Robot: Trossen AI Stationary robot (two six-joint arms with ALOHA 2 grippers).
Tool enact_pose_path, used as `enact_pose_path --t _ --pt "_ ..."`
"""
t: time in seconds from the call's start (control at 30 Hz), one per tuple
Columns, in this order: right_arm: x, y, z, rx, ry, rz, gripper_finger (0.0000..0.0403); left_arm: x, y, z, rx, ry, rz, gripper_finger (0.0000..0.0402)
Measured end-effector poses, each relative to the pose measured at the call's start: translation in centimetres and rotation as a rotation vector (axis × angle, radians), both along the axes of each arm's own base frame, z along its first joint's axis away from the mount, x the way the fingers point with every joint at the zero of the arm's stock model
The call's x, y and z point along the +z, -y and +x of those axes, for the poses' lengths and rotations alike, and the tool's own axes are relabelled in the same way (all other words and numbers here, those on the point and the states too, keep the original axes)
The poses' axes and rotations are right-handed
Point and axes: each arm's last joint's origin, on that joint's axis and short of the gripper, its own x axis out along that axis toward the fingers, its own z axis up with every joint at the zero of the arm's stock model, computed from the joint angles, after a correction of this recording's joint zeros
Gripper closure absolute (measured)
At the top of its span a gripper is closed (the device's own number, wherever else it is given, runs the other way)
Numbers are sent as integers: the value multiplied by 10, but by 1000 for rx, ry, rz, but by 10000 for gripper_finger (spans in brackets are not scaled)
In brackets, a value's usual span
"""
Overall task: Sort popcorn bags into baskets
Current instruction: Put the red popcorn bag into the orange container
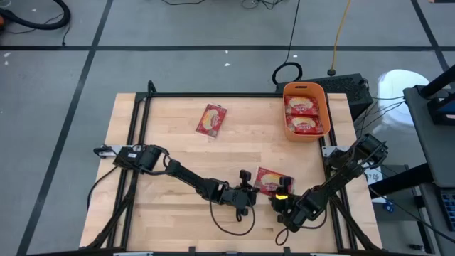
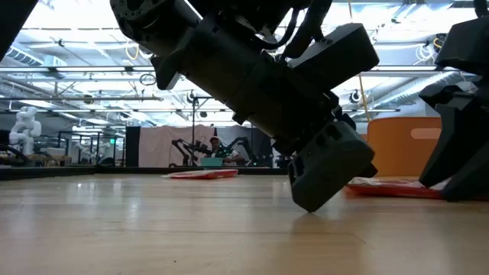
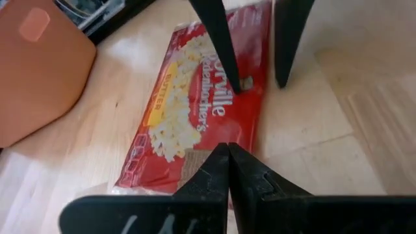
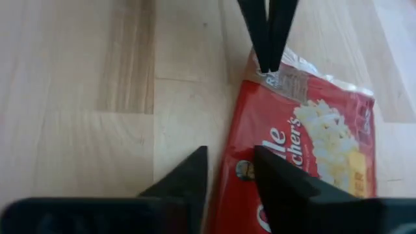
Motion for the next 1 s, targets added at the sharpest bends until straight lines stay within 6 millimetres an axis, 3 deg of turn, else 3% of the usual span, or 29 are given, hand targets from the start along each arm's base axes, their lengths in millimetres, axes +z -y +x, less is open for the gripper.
enact_pose_path --t 0.2,0.4,0.57,0.73,0.87,1.0 --pt "-3 3 -1 1 -21 -16 392 9 8 -7 -15 -27 12 387" --pt "8 0 0 22 -17 76 399 24 26 -19 19 -23 90 332" --pt "26 -1 -2 40 23 156 402 22 46 -29 -26 -48 165 245" --pt "36 -3 -1 63 72 183 402 15 51 -35 -17 -83 214 167" --pt "36 -4 0 98 60 183 402 10 41 -31 -5 -96 193 154" --pt "33 -3 -2 76 27 196 401 7 24 -28 34 -106 184 175"
